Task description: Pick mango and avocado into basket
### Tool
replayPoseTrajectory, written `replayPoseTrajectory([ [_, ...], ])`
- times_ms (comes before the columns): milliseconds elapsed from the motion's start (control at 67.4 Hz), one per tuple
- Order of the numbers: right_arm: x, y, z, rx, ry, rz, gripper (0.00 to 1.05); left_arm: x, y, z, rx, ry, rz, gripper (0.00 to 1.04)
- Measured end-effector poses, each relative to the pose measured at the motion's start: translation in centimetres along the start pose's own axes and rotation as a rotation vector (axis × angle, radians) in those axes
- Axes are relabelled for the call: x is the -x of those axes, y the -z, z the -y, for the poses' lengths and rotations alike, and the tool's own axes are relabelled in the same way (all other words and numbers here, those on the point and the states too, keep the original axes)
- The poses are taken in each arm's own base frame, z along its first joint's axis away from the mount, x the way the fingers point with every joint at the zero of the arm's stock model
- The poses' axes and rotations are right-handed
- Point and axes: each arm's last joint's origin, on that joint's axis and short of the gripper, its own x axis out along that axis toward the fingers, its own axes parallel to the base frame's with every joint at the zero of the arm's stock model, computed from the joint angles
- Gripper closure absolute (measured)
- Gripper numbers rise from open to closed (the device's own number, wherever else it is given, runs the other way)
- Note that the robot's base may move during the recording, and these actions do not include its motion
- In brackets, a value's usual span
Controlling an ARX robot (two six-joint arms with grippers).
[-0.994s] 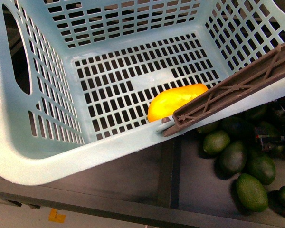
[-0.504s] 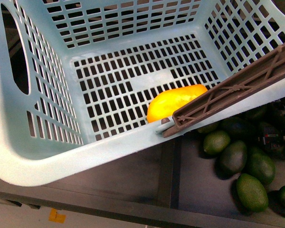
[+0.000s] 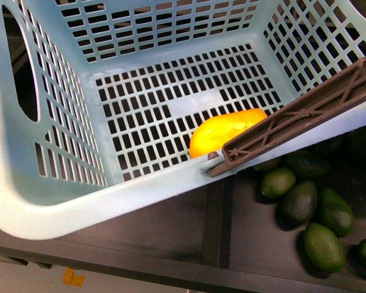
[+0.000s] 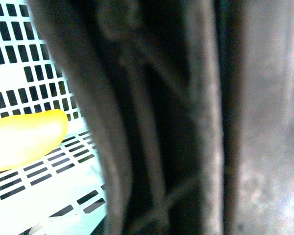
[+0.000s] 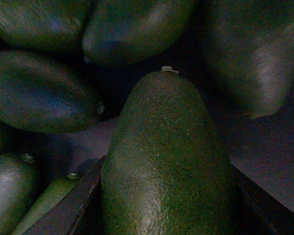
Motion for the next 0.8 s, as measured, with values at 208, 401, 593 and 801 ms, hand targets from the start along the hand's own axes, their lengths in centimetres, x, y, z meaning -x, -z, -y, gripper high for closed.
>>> replayPoseTrajectory([
  [208, 7.0, -3.1, 0.3, 0.002, -0.032, 0.147, 0.49, 0.0, 0.0, 0.0, 0.000, 0.000, 0.000, 0.91],
  [401, 14.1, -6.7, -1.3, 0.035, -0.076, 0.310, 0.49, 0.0, 0.0, 0.0, 0.000, 0.000, 0.000, 0.91],
  [593, 19.0, -10.6, -4.9, 0.086, -0.120, 0.471, 0.49, 0.0, 0.0, 0.0, 0.000, 0.000, 0.000, 0.91],
  [801, 21.0, -13.7, -10.7, 0.107, -0.226, 0.573, 0.49, 0.0, 0.0, 0.0, 0.000, 0.000, 0.000, 0.91],
])
